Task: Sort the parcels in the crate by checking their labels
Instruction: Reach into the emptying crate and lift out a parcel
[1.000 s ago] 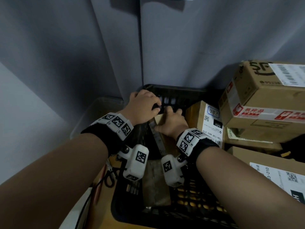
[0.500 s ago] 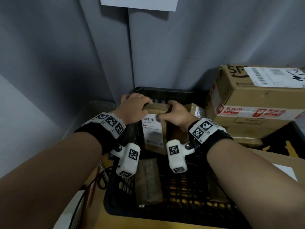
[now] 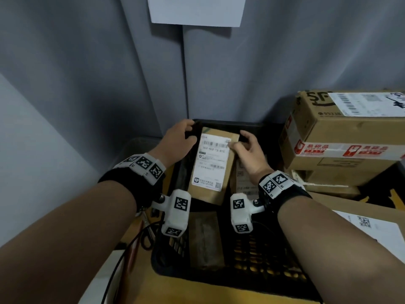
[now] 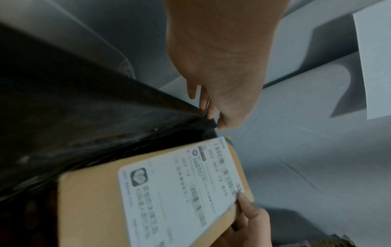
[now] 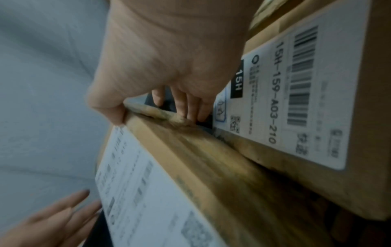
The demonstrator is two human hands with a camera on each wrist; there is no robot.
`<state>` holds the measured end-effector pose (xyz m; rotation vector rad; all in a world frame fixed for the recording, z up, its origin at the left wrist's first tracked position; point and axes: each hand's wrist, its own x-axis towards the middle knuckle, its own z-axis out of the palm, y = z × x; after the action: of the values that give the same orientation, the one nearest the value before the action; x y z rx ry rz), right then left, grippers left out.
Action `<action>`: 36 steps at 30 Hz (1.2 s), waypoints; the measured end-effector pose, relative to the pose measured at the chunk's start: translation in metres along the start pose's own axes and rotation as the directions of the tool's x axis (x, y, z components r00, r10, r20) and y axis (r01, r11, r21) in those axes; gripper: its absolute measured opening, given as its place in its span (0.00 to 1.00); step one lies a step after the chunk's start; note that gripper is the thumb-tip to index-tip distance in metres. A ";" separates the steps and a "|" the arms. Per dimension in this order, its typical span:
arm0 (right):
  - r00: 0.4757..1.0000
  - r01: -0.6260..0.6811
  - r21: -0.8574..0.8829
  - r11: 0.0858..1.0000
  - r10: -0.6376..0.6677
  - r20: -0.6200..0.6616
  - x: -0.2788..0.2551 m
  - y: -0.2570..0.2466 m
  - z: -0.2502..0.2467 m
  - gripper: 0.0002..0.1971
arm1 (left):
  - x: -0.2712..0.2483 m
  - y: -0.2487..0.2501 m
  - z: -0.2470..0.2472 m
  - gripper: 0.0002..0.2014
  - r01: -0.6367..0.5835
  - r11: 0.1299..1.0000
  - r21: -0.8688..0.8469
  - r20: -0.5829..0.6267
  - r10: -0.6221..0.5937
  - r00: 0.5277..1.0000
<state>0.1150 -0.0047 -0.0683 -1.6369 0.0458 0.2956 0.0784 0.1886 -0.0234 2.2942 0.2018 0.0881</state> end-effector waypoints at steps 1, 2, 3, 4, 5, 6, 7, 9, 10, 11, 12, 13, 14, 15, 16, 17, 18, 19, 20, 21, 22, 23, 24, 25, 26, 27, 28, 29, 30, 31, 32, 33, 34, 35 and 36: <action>0.999 -0.034 0.013 0.999 0.034 -0.010 0.001 0.001 -0.002 0.30 | 0.000 -0.001 0.000 0.22 0.015 1.000 0.002 0.004 -0.015 1.000; 0.998 -0.060 0.020 0.998 0.060 -0.016 0.000 0.002 -0.004 0.30 | -0.001 -0.001 0.000 0.21 0.019 1.000 0.007 0.007 -0.019 1.000; 0.997 -0.079 0.024 0.997 0.080 -0.020 0.000 0.002 -0.005 0.31 | -0.003 -0.001 0.000 0.21 0.018 1.000 0.012 0.007 -0.019 1.000; 0.995 -0.094 0.026 0.995 0.095 -0.024 0.000 0.002 -0.006 0.33 | -0.003 -0.001 0.001 0.21 0.017 1.000 0.021 0.006 -0.018 1.000; 0.994 -0.102 0.032 0.994 0.103 -0.026 0.000 0.001 -0.007 0.35 | -0.003 0.000 0.001 0.21 0.011 0.999 0.037 0.005 -0.011 1.000; 0.994 -0.103 0.035 0.994 0.104 -0.027 0.000 0.000 -0.008 0.36 | -0.003 0.001 0.002 0.21 0.008 0.998 0.057 0.005 -0.009 1.000; 0.994 -0.104 0.041 0.994 0.105 -0.026 0.000 -0.001 -0.009 0.35 | -0.004 0.003 0.002 0.21 0.004 0.997 0.081 0.005 -0.004 1.000; 0.994 -0.105 0.064 0.992 0.107 -0.028 -0.002 -0.008 -0.012 0.31 | -0.006 0.009 0.003 0.20 -0.012 0.993 0.118 0.015 0.010 1.000; 0.994 -0.099 0.074 0.992 0.102 -0.030 -0.005 -0.013 -0.014 0.27 | -0.009 0.013 0.003 0.19 -0.026 0.993 0.116 0.026 0.023 0.999; 0.995 -0.090 0.086 0.992 0.093 -0.035 -0.007 -0.017 -0.016 0.23 | -0.012 0.018 0.003 0.19 -0.041 0.995 0.091 0.042 0.037 0.998; 0.996 -0.076 0.097 0.992 0.081 -0.044 -0.010 -0.021 -0.019 0.21 | -0.016 0.023 0.003 0.18 -0.057 0.997 0.051 0.062 0.053 0.997; 0.996 -0.062 0.100 0.993 0.068 -0.053 -0.011 -0.024 -0.021 0.20 | -0.021 0.029 0.004 0.18 -0.064 0.998 0.007 0.086 0.063 0.994; 0.997 -0.049 0.099 0.994 0.055 -0.057 -0.013 -0.027 -0.024 0.19 | -0.025 0.034 0.005 0.18 -0.064 0.997 -0.037 0.110 0.068 0.992; 0.997 -0.040 0.097 0.994 0.045 -0.055 -0.016 -0.029 -0.026 0.19 | -0.029 0.039 0.007 0.18 -0.056 0.995 -0.085 0.139 0.068 0.988; 0.998 -0.031 0.097 0.995 0.036 -0.049 -0.019 -0.032 -0.027 0.19 | -0.032 0.043 0.009 0.18 -0.035 0.988 -0.151 0.167 0.061 0.984; 0.999 -0.025 0.104 0.994 0.029 -0.044 -0.022 -0.034 -0.028 0.20 | -0.035 0.047 0.012 0.18 0.014 0.971 -0.240 0.200 0.035 0.979; 0.999 -0.021 0.119 0.993 0.027 -0.047 -0.024 -0.036 -0.029 0.20 | -0.037 0.051 0.014 0.19 0.090 0.938 -0.335 0.231 -0.011 0.973; 0.998 -0.013 0.132 0.991 0.020 -0.054 -0.026 -0.038 -0.030 0.21 | -0.039 0.054 0.016 0.20 0.168 0.894 -0.415 0.258 -0.061 0.964; 0.998 0.000 0.136 0.991 0.008 -0.060 -0.028 -0.040 -0.031 0.21 | -0.041 0.056 0.016 0.20 0.225 0.850 -0.477 0.276 -0.098 0.956; 0.998 0.014 0.132 0.991 -0.006 -0.061 -0.031 -0.043 -0.032 0.21 | -0.042 0.057 0.016 0.19 0.251 0.819 -0.516 0.282 -0.115 0.953; 0.998 0.027 0.129 0.991 -0.020 -0.058 -0.035 -0.046 -0.033 0.21 | -0.043 0.058 0.016 0.19 0.257 0.798 -0.544 0.281 -0.115 0.953; 0.998 0.042 0.126 0.991 -0.035 -0.054 -0.038 -0.049 -0.035 0.20 | -0.044 0.059 0.015 0.18 0.251 0.787 -0.564 0.272 -0.110 0.956; 0.997 0.060 0.120 0.991 -0.055 -0.048 -0.042 -0.053 -0.036 0.17 | -0.045 0.059 0.015 0.16 0.241 0.777 -0.582 0.258 -0.104 0.960; 0.996 0.079 0.111 0.991 -0.074 -0.044 -0.045 -0.058 -0.037 0.12 | -0.047 0.061 0.014 0.15 0.223 0.771 -0.597 0.242 -0.092 0.966; 0.995 0.098 0.105 0.990 -0.094 -0.044 -0.048 -0.062 -0.038 0.08 | -0.048 0.062 0.013 0.13 0.203 0.765 -0.611 0.225 -0.078 0.971; 0.992 0.118 0.101 0.988 -0.114 -0.046 -0.051 -0.067 -0.039 0.06 | -0.050 0.064 0.011 0.12 0.183 0.759 -0.625 0.211 -0.061 0.976; 0.990 0.140 0.099 0.985 -0.136 -0.047 -0.054 -0.073 -0.040 0.05 | -0.051 0.066 0.009 0.10 0.166 0.751 -0.639 0.198 -0.047 0.979; 0.986 0.161 0.098 0.982 -0.157 -0.049 -0.056 -0.078 -0.041 0.05 | -0.052 0.069 0.007 0.10 0.151 0.746 -0.649 0.189 -0.034 0.981; 0.983 0.179 0.097 0.979 -0.175 -0.050 -0.058 -0.084 -0.041 0.05 | -0.052 0.073 0.005 0.10 0.139 0.740 -0.658 0.184 -0.021 0.983; 0.981 0.192 0.092 0.977 -0.188 -0.050 -0.061 -0.088 -0.042 0.05 | -0.053 0.076 0.003 0.10 0.130 0.735 -0.665 0.183 -0.009 0.983; 0.979 0.202 0.090 0.975 -0.198 -0.050 -0.063 -0.093 -0.043 0.05 | -0.054 0.079 0.001 0.10 0.122 0.731 -0.671 0.181 0.001 0.983; 0.977 0.210 0.093 0.973 -0.206 -0.052 -0.064 -0.096 -0.043 0.05 | -0.054 0.081 0.000 0.10 0.114 0.729 -0.675 0.177 0.010 0.984; 0.976 0.217 0.099 0.971 -0.213 -0.052 -0.066 -0.098 -0.044 0.05 | -0.055 0.082 -0.001 0.10 0.109 0.727 -0.678 0.172 0.013 0.985; 0.975 0.221 0.103 0.970 -0.216 -0.053 -0.067 -0.099 -0.044 0.05 | -0.055 0.083 -0.001 0.11 0.107 0.726 -0.679 0.168 0.013 0.986; 0.974 0.223 0.108 0.969 -0.218 -0.055 -0.068 -0.099 -0.045 0.05 | -0.056 0.084 -0.002 0.12 0.107 0.727 -0.679 0.166 0.011 0.986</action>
<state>0.0772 -0.0495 0.0460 -1.5187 -0.0856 0.0852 0.0327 0.1249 0.0402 1.5320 0.1160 -0.0463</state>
